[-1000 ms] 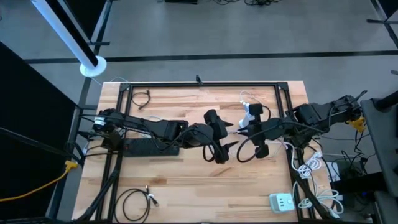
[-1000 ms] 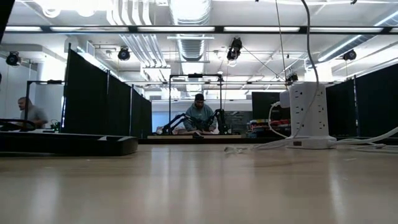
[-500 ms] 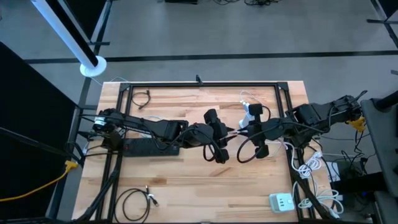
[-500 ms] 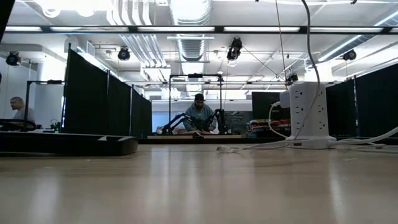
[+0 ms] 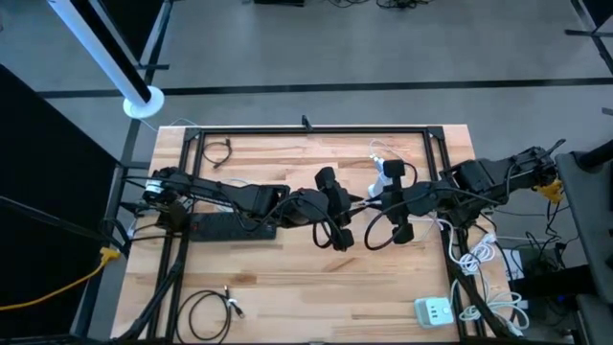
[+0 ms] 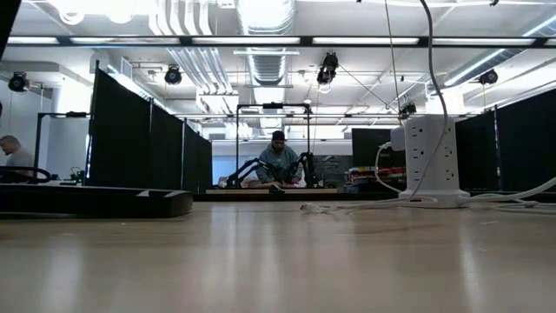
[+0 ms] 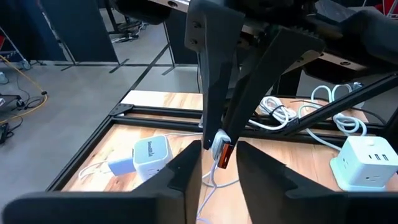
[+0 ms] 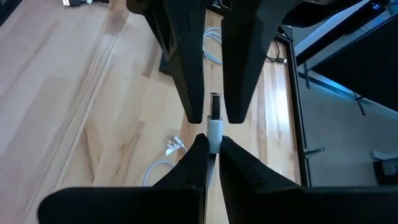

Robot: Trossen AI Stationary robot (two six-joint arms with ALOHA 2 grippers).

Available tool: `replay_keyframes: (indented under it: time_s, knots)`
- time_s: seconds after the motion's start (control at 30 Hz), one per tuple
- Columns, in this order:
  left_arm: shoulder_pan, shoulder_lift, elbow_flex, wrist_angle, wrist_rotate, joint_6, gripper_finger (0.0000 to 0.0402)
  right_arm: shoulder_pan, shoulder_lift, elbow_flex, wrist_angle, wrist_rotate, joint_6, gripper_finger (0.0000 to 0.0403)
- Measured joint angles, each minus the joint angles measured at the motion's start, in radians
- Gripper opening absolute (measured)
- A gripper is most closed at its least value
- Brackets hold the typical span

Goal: Insert USB
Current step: Insert the purple charger cable into the bottom white outlet extension

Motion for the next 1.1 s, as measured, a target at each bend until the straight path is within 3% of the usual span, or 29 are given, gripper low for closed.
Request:
replay_keyframes:
  time_s: [0.17,0.37,0.67,1.1]
  knots:
    - [0.000,0.000,0.000,-0.004,0.001,0.000,0.0099,0.000,0.000,0.000,0.001,0.000,0.000,0.0010]
    - [0.000,0.000,0.000,0.002,0.002,0.003,0.0011,0.000,0.000,0.000,-0.001,-0.001,0.009,0.0010]
    - [-0.001,0.000,0.000,0.011,0.005,-0.046,0.0006,0.000,-0.001,0.000,0.001,-0.023,0.011,0.0012]
    - [-0.014,-0.024,0.000,0.023,-0.043,-0.173,0.0005,0.000,-0.098,0.000,-0.023,-0.016,0.115,0.0150]
